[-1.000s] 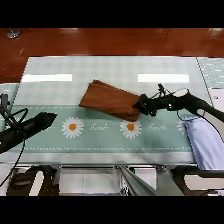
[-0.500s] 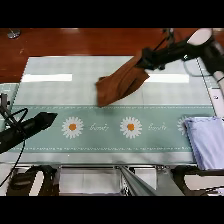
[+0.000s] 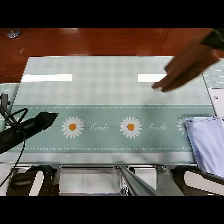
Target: Fold the shirts.
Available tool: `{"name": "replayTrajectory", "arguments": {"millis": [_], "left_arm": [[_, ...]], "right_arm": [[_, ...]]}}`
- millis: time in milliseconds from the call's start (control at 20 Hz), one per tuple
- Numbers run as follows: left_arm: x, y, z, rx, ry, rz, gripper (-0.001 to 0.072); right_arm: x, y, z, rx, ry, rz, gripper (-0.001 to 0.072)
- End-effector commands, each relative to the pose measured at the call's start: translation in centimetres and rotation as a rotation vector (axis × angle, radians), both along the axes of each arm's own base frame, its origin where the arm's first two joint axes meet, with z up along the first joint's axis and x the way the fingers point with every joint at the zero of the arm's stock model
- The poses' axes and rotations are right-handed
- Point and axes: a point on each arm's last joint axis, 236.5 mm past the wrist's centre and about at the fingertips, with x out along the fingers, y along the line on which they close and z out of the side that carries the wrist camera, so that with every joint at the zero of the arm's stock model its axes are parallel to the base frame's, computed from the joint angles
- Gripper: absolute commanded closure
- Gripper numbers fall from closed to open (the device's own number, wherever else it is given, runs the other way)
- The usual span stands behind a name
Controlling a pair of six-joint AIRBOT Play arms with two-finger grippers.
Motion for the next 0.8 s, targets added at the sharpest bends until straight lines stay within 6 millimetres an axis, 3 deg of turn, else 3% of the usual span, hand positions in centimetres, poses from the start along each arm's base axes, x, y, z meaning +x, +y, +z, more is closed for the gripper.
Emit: {"name": "replayTrajectory", "arguments": {"millis": [0,100,200,400,500,550,600,650,700,750], "left_arm": [[0.0,-0.1,0.1,-0.006,-0.001,0.0,0.0689],[0.0,-0.1,0.1,-0.005,-0.001,-0.001,0.0689],[0.0,-0.1,0.1,-0.005,-0.001,0.0,0.0689],[0.0,-0.1,0.1,0.033,-0.024,-0.035,0.0689],[0.0,-0.1,0.1,0.033,-0.024,-0.034,0.0689],[0.0,-0.1,0.1,0.033,-0.024,-0.033,0.0689],[0.0,-0.1,0.1,0.034,-0.025,-0.034,0.0689],[-0.1,-0.1,0.0,0.047,-0.03,-0.05,0.0689],[-0.4,-0.4,0.2,0.074,-0.037,-0.093,0.0689],[-0.5,-0.4,0.8,0.097,-0.055,-0.12,0.0689]], "right_arm": [[-7.0,-8.2,0.7,-0.061,0.091,-0.327,0.069],[-12.1,-12.2,-0.4,-0.099,0.163,-0.525,0.069],[-18.0,-14.7,-2.9,-0.117,0.276,-0.697,0.0689],[-29.6,-17.3,-7.7,-0.162,0.449,-1.081,0.0686],[-33.8,-17.4,-10.1,-0.177,0.495,-1.241,0.0682],[-35.7,-17.4,-11.1,-0.186,0.518,-1.322,0.057],[-37.3,-17.4,-11.9,-0.202,0.536,-1.39,0.0305],[-37.4,-18.1,-11.9,-0.218,0.491,-1.414,0.0135],[-35.2,-19.4,-11.1,-0.224,0.36,-1.383,0.0093],[-31.2,-20.6,-9.2,-0.235,0.184,-1.266,0.0093]]}}
